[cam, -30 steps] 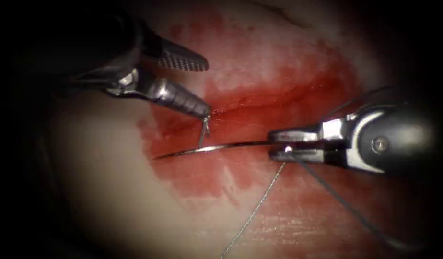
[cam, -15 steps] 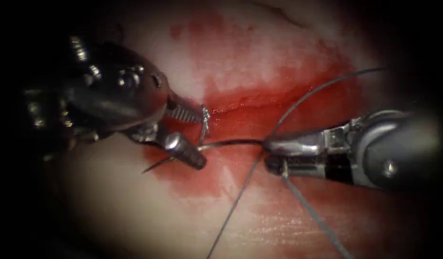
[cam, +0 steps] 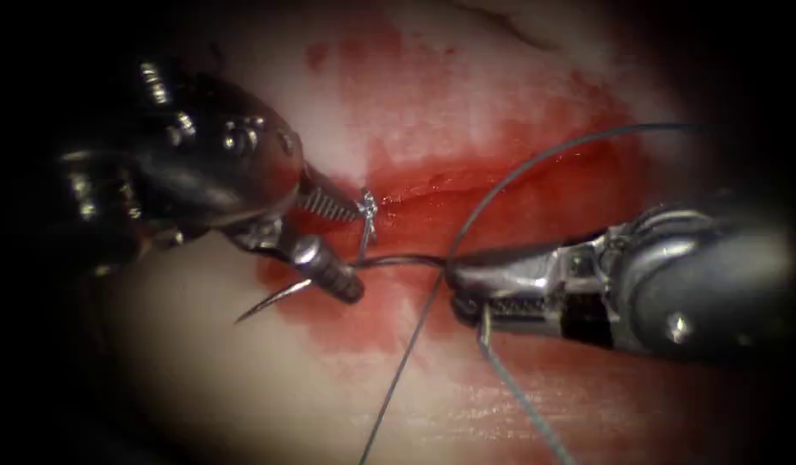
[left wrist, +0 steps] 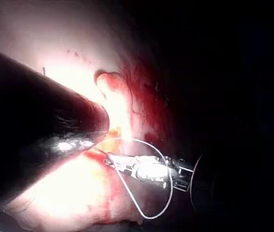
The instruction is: Wound Closure
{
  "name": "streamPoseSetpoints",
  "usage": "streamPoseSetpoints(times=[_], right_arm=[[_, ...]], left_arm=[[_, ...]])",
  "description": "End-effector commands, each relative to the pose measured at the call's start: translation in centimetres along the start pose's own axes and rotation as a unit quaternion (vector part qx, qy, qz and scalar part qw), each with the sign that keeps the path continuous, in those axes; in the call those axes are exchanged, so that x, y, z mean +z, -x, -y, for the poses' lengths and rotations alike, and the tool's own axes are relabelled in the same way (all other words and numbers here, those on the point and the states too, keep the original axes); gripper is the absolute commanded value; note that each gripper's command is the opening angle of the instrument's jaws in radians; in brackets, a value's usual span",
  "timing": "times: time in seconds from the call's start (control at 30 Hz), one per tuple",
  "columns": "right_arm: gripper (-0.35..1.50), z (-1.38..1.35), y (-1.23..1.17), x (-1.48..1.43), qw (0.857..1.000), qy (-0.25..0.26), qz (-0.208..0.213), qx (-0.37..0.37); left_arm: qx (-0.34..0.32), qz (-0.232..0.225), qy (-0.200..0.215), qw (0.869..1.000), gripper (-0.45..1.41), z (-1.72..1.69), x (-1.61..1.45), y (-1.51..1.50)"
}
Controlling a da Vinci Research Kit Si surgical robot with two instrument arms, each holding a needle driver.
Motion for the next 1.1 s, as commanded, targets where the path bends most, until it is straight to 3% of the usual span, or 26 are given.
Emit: streamPoseSetpoints(times=[0.03,0.27,0.33,0.43,0.5,0.77,0.9,0.93,0.97,1.0,1.1], right_arm=[[-0.35,-0.02,-0.01,0.09,1.0,0.001,-0.002,-0.002],[-0.35,-0.02,-0.05,0.11,1.0,0.001,-0.002,-0.005],[-0.35,-0.02,-0.06,0.12,1.0,0.001,-0.003,-0.005],[-0.35,-0.02,-0.06,0.12,1.0,0.0,-0.003,-0.005],[-0.35,-0.03,-0.06,0.13,1.0,-0.008,0.0,-0.005],[-0.35,-0.04,-0.05,0.13,1.0,-0.007,-0.002,0.004],[0.2,-0.05,-0.01,0.13,0.998,0.028,-0.015,0.053],[0.44,-0.05,0.0,0.13,0.996,0.034,-0.019,0.079],[0.84,-0.06,0.01,0.13,0.994,0.038,-0.023,0.097],[1.09,-0.07,0.05,0.12,0.987,0.048,-0.031,0.152],[1.13,-0.08,0.07,0.12,0.98,0.055,-0.038,0.189]], left_arm=[[0.003,0.002,-0.001,1.0,0.68,0.04,0.03,-0.06],[-0.002,0.017,0.018,1.0,0.54,0.01,0.04,0.02],[0.001,0.016,0.029,0.999,0.23,0.01,0.02,0.03],[-0.055,0.004,0.033,0.998,-0.35,0.05,-0.05,-0.01],[-0.127,-0.015,0.038,0.991,-0.35,0.09,-0.13,-0.04],[-0.175,-0.021,0.052,0.983,-0.35,0.05,-0.14,-0.05],[-0.198,-0.028,0.052,0.978,-0.35,0.03,-0.13,-0.03],[-0.2,-0.031,0.053,0.978,-0.35,0.03,-0.12,-0.02],[-0.202,-0.036,0.053,0.977,-0.35,0.02,-0.12,-0.01],[-0.215,-0.055,0.056,0.973,-0.35,0.0,-0.1,0.04],[-0.224,-0.092,0.066,0.968,-0.35,-0.01,-0.11,0.1]])
